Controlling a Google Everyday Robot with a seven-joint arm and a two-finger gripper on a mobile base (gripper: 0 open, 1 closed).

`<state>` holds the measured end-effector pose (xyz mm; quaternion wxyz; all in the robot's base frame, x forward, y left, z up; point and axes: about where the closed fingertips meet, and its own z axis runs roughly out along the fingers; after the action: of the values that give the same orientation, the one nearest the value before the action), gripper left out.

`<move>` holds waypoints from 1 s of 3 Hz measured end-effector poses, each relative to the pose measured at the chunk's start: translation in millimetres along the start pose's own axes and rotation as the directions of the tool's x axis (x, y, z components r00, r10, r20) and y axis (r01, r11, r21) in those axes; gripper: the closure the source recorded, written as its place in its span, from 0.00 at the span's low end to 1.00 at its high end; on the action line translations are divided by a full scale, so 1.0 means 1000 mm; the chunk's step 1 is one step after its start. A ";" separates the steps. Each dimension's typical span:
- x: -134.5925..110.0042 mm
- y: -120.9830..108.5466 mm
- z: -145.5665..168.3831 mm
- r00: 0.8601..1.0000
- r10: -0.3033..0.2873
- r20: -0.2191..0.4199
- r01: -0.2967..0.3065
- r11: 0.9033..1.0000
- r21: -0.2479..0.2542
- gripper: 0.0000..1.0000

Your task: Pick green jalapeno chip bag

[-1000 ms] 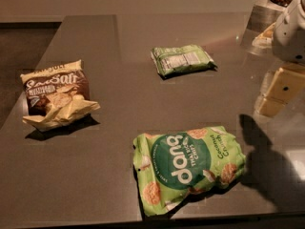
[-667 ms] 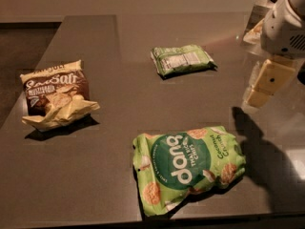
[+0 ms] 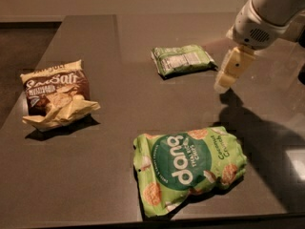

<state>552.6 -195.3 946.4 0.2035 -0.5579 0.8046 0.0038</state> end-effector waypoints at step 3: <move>-0.014 -0.094 0.095 0.947 0.317 0.049 -0.318 0.948 0.018 0.00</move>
Offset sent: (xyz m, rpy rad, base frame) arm 0.1251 -0.0131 -0.0709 0.1292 0.0389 -0.3239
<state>671.9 -196.6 884.8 0.2255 -0.4183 0.8790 0.0386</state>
